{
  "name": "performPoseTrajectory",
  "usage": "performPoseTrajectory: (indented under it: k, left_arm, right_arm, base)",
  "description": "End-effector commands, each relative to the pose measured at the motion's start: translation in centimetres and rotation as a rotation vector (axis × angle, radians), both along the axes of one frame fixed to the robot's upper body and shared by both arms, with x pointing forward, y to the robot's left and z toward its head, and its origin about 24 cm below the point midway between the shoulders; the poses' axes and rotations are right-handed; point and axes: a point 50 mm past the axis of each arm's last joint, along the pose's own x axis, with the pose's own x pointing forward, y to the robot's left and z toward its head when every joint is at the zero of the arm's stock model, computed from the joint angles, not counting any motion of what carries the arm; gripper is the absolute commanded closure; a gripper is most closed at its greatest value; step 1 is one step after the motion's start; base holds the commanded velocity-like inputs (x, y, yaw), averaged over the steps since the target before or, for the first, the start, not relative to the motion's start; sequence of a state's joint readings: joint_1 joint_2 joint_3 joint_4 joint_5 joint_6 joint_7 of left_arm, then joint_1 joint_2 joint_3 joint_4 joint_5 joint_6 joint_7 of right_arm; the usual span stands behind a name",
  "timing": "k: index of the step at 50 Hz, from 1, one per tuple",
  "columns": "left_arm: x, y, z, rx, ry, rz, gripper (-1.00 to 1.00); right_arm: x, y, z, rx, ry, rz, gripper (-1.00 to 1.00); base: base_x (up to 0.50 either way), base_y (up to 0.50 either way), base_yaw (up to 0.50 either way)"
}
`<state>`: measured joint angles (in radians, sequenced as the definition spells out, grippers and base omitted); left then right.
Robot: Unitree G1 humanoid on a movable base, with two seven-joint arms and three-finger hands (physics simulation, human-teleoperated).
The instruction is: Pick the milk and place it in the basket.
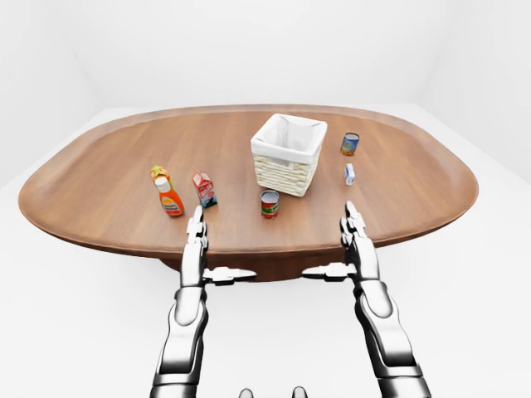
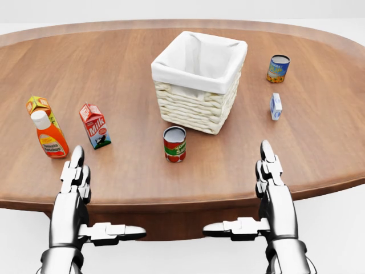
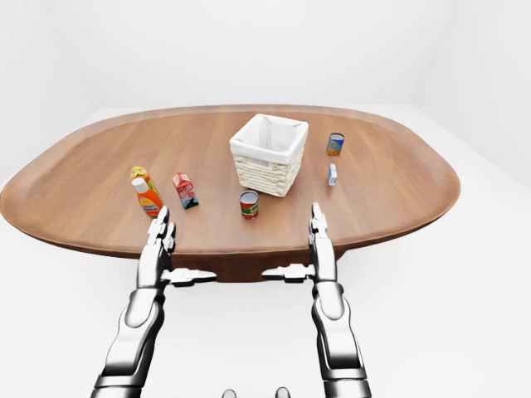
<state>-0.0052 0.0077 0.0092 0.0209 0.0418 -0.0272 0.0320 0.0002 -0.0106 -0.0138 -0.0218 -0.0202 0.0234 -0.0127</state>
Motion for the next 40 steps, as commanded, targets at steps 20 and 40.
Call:
performPoseTrajectory:
  k: [20,40]
  left_arm:
    - [-0.1,2.7,1.4,0.164,-0.098,0.206,-1.00]
    - [-1.4,1.8,3.0,0.183,-0.161,0.132,-1.00]
  right_arm:
    - [-3.3,0.0,6.3,-0.253,-0.239,-0.115,-1.00]
    - [-3.9,0.3,7.5,-0.258,-0.289,-0.109,-1.00]
  base:
    - [0.00,0.00,0.00]
    - [0.00,0.00,0.00]
